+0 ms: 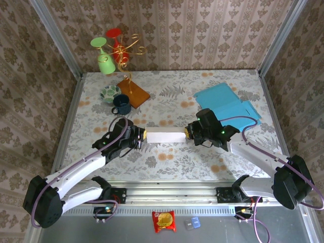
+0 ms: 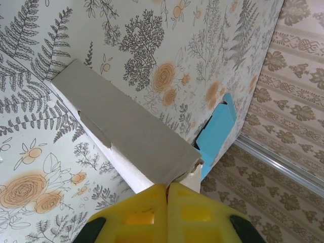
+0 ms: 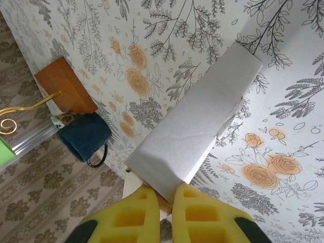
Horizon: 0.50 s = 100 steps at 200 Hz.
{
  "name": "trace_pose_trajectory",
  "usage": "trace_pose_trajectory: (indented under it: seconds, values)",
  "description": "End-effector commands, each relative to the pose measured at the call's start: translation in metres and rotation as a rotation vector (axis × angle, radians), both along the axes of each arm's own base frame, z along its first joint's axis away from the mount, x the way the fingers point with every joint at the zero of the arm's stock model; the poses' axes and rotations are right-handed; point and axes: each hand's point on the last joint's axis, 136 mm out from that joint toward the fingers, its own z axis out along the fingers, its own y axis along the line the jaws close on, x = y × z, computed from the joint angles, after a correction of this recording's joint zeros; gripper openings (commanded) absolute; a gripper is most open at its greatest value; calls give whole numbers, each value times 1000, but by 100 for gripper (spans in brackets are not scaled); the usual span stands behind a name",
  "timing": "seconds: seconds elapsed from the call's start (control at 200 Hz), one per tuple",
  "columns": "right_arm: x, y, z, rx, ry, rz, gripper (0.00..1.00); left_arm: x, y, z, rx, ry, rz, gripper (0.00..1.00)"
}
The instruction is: Fold the paper box
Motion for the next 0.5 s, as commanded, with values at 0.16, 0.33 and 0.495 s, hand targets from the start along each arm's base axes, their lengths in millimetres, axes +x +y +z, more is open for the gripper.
trace_pose_trajectory:
  seconds: [0.16,0.33,0.495]
  values:
    - [-23,-14,-35,-80,126,28,14,-7,13,-34,97,25,-14,3]
    - [-9,6,-19,9,13,133,18,8,7,-23,95,-115,-89,3]
    - [-29,14,-16,3,37,285,19,1,0,-25,99,-170,-186,3]
